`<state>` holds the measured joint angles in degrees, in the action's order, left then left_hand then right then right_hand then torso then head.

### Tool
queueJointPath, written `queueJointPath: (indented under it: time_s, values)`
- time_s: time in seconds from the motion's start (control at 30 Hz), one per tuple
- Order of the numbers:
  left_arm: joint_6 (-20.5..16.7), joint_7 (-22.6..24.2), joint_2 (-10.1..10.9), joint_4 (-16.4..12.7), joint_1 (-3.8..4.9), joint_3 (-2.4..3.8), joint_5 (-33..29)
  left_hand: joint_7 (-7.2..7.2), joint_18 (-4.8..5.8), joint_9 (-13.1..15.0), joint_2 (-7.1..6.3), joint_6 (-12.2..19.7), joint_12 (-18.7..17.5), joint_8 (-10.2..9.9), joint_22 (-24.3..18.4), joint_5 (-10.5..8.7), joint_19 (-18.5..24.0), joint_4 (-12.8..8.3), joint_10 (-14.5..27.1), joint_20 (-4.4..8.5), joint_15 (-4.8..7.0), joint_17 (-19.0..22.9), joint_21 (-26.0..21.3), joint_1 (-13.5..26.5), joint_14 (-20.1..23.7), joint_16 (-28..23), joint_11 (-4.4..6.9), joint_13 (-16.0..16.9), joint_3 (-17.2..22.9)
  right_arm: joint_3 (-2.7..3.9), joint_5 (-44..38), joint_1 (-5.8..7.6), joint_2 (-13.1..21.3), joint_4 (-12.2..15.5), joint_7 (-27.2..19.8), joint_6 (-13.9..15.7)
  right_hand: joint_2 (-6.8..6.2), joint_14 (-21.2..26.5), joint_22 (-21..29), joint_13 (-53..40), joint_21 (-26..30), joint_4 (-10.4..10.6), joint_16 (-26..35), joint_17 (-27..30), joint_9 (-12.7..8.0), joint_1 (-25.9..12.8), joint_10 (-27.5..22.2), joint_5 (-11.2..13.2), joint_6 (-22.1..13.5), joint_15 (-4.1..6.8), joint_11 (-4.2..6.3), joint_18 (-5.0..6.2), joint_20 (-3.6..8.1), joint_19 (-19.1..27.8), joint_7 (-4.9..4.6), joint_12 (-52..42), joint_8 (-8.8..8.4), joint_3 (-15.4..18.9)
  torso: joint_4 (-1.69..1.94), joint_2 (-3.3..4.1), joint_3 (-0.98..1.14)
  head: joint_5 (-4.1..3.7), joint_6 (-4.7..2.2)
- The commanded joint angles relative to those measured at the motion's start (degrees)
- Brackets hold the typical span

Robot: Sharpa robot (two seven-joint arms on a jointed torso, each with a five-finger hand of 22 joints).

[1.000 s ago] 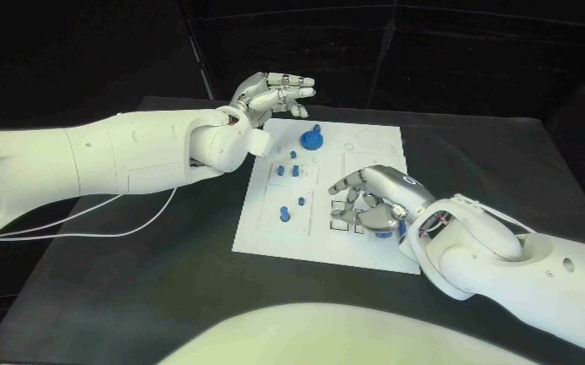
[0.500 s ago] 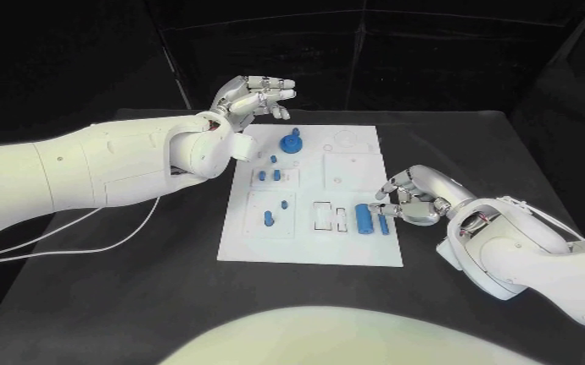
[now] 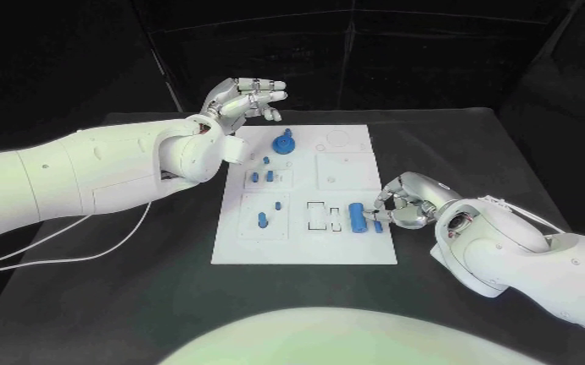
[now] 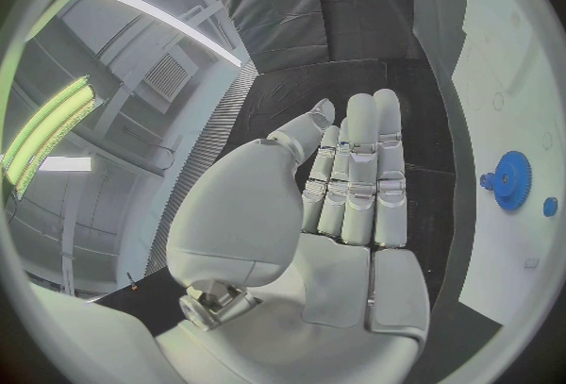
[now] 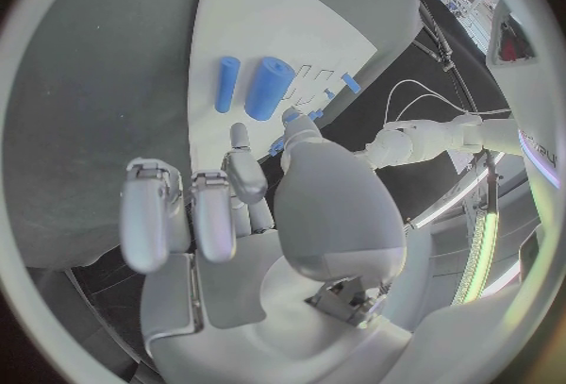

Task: Assemble the parts on the task board

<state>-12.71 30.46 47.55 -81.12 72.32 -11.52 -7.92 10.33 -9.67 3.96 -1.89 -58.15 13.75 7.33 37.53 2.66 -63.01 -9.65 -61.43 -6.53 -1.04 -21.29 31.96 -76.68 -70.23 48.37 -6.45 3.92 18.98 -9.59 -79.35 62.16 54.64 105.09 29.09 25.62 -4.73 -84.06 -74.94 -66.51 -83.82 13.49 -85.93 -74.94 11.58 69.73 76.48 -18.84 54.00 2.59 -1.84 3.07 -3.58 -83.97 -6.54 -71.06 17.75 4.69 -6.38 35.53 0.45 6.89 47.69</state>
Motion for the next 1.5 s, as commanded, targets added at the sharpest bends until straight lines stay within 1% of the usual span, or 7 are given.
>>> queueJointPath:
  time_s: [0.03, 0.43, 0.57, 0.73, 0.87, 1.2, 1.5]
  values:
    - [0.8, 0.2, 0.0, 0.0, 0.06, 0.03, -0.1, 0.19, -0.7, -0.1, 0.35, 0.1, 0.3, 0.3, -0.1, 0.08, 0.1, 0.0, 0.5, -0.18, -0.13, 0.1, -0.3, -0.2, 0.1, -0.3, 0.02, 0.0, -0.5, 0.0, -3.0, -0.16, -0.4, 0.2, 1.8, -1.5, 0.13, -4.7, -5.2, -1.0, -0.6, 0.3, -0.6, -8.3, 0.2, 0.5, 0.6, -0.2, -0.6, -0.3, -0.04, -0.89, -0.32, -2.0, -0.01, -0.8, 0.64, 0.7, 0.21, 0.04, -0.03, -0.03, 0.03]
    - [0.8, 0.3, 0.1, 0.4, 0.04, 0.03, -0.1, 0.18, -0.69, -0.1, 0.4, 0.1, 0.3, 0.3, -0.1, 0.08, 0.1, 0.1, 0.5, -0.19, -0.15, 0.1, -0.4, -0.2, 0.1, -0.3, 0.02, 0.0, -0.5, 0.0, -5.3, -0.65, -1.4, -0.1, 4.4, -2.8, -0.25, -5.1, -6.6, -8.7, -1.5, 3.0, -2.0, -10.9, 1.5, 0.7, 4.7, 0.6, -1.5, -0.33, 0.01, -1.17, -0.35, -2.5, 0.09, -6.9, 2.81, 3.6, 0.17, -0.03, -0.1, 0.1, 0.03]
    - [0.8, 0.3, 0.1, 0.4, 0.03, 0.03, -0.1, 0.18, -0.69, -0.1, 0.4, 0.1, 0.3, 0.3, -0.1, 0.08, 0.1, 0.1, 0.5, -0.19, -0.15, 0.1, -0.4, -0.2, 0.1, -0.3, 0.02, 0.0, -0.5, 0.0, -5.6, -0.68, -1.9, -0.4, 4.8, -3.2, -0.19, -5.2, -6.8, -9.4, -1.6, 3.1, -2.2, -11.2, 1.7, 0.6, 5.1, 0.8, -1.8, -0.34, 0.0, -1.22, -0.37, -2.6, 0.08, -7.5, 3.11, 4.0, 0.27, 0.04, -0.09, 0.1, -0.03]
    - [0.8, 0.3, 0.1, 0.4, 0.03, 0.03, -0.1, 0.19, -0.7, -0.1, 0.41, 0.1, 0.3, 0.3, -0.1, 0.08, 0.1, 0.1, 0.6, -0.19, -0.15, 0.1, -0.4, -0.2, 0.1, -0.3, 0.02, 0.0, -0.6, 0.01, -5.7, -0.77, -2.8, -1.0, 4.7, -3.3, -0.12, -5.2, -7.0, -9.8, -1.8, 3.1, -2.3, -11.5, 1.8, 0.7, 5.2, 1.0, -1.9, -0.35, -0.01, -1.28, -0.38, -2.7, 0.08, -7.8, 3.39, 4.2, 0.25, 0.07, -0.04, 0.61, -0.35]
    - [0.8, 0.3, 0.0, 0.3, 0.03, 0.03, -0.1, 0.19, -0.7, -0.1, 0.41, 0.1, 0.3, 0.3, -0.1, 0.08, 0.1, 0.1, 0.6, -0.19, -0.15, 0.1, -0.4, -0.2, 0.1, -0.3, 0.02, 0.0, -0.6, 0.02, -5.8, -1.1, -3.7, -1.5, 4.5, -3.2, 0.07, -5.3, -7.2, -10.2, -1.8, 3.1, -2.4, -11.7, 1.9, 0.7, 5.4, 1.0, -1.9, -0.35, -0.01, -1.31, -0.39, -2.8, 0.09, -8.1, 3.6, 4.2, 0.26, 0.04, -0.15, 0.85, -0.25]
    - [0.6, 0.3, 0.3, 0.0, 0.04, 0.03, -0.1, 0.2, -0.7, -0.1, 0.41, 0.2, 0.3, 0.3, -0.2, 0.08, 0.1, 0.1, 0.6, -0.2, -0.15, 0.1, -0.4, -0.2, 0.1, -0.3, 0.01, 0.0, -0.6, 0.02, -6.3, -1.45, -5.3, -2.5, 4.6, -4.3, 0.25, -5.3, -7.5, -10.7, -2.0, 2.9, -2.5, -11.9, 2.2, 1.3, 5.6, 0.9, -2.1, -0.37, 0.0, -1.36, -0.41, -2.9, 0.11, -8.5, 4.1, 4.4, 0.31, 0.13, -0.12, 1.29, -0.2]
    - [0.6, 0.5, 0.4, 0.0, 0.04, 0.03, -0.1, 0.2, -0.7, -0.1, 0.42, 0.2, 0.3, 0.3, -0.2, 0.08, 0.1, 0.1, 0.7, -0.2, -0.15, 0.1, -0.4, -0.2, 0.1, -0.3, 0.0, 0.0, -0.6, 0.03, -7.0, -1.75, -6.8, -5.3, 4.9, -4.4, 1.02, -5.3, -7.4, -10.6, -2.0, 2.5, -2.6, -11.9, 2.6, 3.1, 5.2, 0.3, -2.6, -0.41, -0.05, -1.34, -0.46, -2.8, 0.05, -8.2, 4.84, 4.5, 0.42, 0.07, -0.11, 1.65, 0.11]
